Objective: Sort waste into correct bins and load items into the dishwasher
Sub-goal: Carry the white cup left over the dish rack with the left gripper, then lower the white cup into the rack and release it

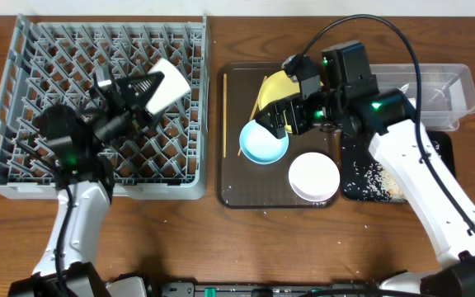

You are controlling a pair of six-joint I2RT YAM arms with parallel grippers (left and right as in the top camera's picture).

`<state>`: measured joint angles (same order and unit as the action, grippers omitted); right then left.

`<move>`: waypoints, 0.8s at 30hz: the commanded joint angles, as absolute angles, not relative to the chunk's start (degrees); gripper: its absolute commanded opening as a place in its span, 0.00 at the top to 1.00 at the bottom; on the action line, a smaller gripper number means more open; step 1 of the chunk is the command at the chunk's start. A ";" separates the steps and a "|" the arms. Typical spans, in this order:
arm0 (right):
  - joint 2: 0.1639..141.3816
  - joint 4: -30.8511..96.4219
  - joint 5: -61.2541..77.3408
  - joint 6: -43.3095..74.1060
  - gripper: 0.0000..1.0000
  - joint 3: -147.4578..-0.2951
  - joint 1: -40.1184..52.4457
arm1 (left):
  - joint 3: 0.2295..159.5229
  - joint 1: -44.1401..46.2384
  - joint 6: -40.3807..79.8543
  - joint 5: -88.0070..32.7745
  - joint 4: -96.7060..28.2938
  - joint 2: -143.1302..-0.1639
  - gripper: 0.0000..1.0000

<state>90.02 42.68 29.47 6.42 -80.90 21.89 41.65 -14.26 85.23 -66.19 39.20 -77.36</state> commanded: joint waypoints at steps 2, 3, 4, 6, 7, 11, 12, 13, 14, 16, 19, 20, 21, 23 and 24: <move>88.73 43.20 26.37 4.80 0.01 -80.99 22.00 | 48.90 -14.39 73.34 -65.69 29.45 -76.93 0.81; 88.75 43.29 26.37 4.80 0.01 -80.99 22.00 | 50.06 -14.39 71.64 -65.43 26.68 -76.93 0.81; 88.77 43.35 26.37 4.80 0.01 -80.99 22.00 | 51.48 -14.39 69.58 -64.95 23.31 -76.93 0.81; 88.75 43.48 26.35 4.78 0.01 -80.99 22.00 | 54.13 -14.39 65.45 -63.70 16.78 -76.90 0.81; 88.75 43.51 26.35 4.58 0.01 -80.99 22.00 | 55.09 -14.39 63.86 -63.13 14.15 -76.82 0.81; 88.77 43.53 26.13 4.58 0.01 -80.99 22.00 | 58.81 -14.26 55.68 -59.13 1.08 -76.12 0.81; 88.77 43.53 25.82 4.58 0.01 -80.99 22.00 | 59.59 -14.09 53.43 -57.43 -2.81 -75.75 0.81; 88.77 43.55 25.39 4.58 0.01 -80.99 22.00 | 60.23 -13.87 51.59 -55.79 -6.00 -75.40 0.81; 88.77 43.57 25.02 4.60 0.01 -80.99 22.00 | 60.99 -13.45 49.32 -53.56 -9.78 -74.96 0.81; 88.77 43.55 24.62 4.60 0.01 -80.99 22.00 | 62.48 -12.32 45.36 -48.51 -16.51 -74.02 0.81; 88.77 43.53 24.60 4.60 0.01 -80.99 22.00 | 65.08 -9.67 40.45 -40.18 -25.41 -72.79 0.80; 88.77 43.53 24.49 4.60 0.01 -80.99 22.00 | 65.89 -8.71 39.40 -37.58 -27.73 -72.58 0.80; 88.77 43.53 24.32 4.60 0.01 -80.99 22.00 | 66.83 -7.42 38.37 -34.26 -30.22 -72.40 0.79; 88.77 43.53 24.16 4.60 0.01 -80.99 21.98 | 68.25 -4.97 37.10 -28.34 -34.17 -72.31 0.77; 88.77 43.53 24.16 4.60 0.01 -80.99 21.98 | 68.95 -3.68 36.53 -25.28 -36.21 -72.34 0.77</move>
